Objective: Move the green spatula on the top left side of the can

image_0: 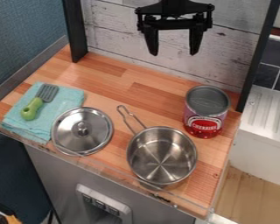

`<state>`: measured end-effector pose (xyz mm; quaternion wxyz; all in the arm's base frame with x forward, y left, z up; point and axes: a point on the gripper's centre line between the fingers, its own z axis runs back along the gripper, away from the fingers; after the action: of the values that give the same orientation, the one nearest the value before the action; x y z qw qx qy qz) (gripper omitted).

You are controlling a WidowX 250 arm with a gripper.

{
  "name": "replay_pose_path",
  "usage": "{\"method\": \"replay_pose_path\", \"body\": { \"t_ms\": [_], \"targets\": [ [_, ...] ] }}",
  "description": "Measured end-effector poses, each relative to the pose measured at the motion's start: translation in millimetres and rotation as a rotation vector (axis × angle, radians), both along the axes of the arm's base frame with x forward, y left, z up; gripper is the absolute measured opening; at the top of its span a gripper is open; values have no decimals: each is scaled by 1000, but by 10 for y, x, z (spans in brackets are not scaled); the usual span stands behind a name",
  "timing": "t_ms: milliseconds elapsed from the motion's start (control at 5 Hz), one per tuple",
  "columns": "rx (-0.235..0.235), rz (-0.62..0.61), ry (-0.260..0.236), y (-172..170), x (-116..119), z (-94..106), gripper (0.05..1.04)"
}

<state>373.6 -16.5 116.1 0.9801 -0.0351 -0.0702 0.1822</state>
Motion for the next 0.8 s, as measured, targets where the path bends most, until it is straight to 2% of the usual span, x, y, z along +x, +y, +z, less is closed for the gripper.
{"method": "replay_pose_path", "body": {
  "t_ms": [200,400,600,800],
  "targets": [
    [-1,-2,38,2,-22,-136,1001],
    [-19,-11,78,211,-215,-252,1001],
    [19,11,62,619,-457,-214,1001],
    [80,-7,98,989,-647,-333,1001]
  ]
}}
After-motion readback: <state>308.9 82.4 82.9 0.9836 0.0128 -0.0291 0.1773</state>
